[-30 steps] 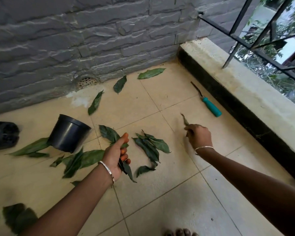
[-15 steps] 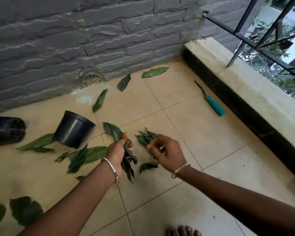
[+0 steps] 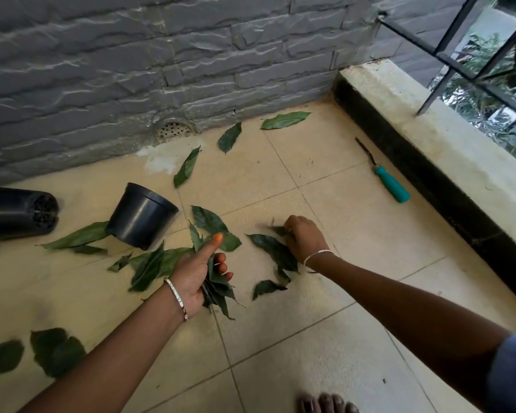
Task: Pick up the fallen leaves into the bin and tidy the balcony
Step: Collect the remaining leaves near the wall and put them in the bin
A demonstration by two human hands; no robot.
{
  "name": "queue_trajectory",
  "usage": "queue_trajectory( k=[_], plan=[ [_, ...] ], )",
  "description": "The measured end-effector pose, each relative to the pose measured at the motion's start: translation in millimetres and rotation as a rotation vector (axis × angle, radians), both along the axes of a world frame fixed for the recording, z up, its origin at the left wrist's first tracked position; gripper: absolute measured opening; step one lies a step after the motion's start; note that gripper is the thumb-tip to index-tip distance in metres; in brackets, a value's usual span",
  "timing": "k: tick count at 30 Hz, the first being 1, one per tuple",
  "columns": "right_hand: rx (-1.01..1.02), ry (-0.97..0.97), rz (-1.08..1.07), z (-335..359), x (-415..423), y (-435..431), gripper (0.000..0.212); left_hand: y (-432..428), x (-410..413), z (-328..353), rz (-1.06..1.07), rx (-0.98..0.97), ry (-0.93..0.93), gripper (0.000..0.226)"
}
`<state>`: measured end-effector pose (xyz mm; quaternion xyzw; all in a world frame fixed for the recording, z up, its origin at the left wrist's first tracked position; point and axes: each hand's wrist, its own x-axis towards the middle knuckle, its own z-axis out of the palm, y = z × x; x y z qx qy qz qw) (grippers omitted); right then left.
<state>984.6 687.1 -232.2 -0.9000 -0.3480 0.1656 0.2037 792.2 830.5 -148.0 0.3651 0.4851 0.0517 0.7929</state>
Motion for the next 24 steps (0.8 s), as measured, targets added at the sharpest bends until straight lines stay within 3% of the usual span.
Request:
queue_trajectory(
  k=[4, 7, 12, 16, 19, 22, 24],
  plan=[
    [0.284, 0.033, -0.325, 12, 3, -12, 0.009, 3, -2, -5, 0.023, -0.002, 0.009, 0.020],
    [0.351, 0.051, -0.362, 16, -1, -17, 0.010, 2, -4, -6, 0.034, -0.008, 0.017, 0.023],
    [0.275, 0.057, -0.194, 9, -20, -5, 0.015, 3, -6, -9, 0.039, -0.031, 0.018, 0.028],
    [0.173, 0.024, -0.010, 2, -24, 8, 0.054, 3, -11, -8, 0.023, -0.038, 0.030, 0.028],
    [-0.054, -0.077, 0.130, -11, -25, 9, 0.075, 6, -16, -8, -0.011, -0.054, 0.029, 0.030],
    [-0.160, -0.048, 0.165, -21, -23, 8, 0.055, 6, -21, -11, -0.053, -0.070, 0.037, 0.033],
    [-0.118, -0.033, 0.164, -18, -20, 9, 0.034, 5, -23, -13, -0.066, -0.073, 0.043, 0.035]
  ],
)
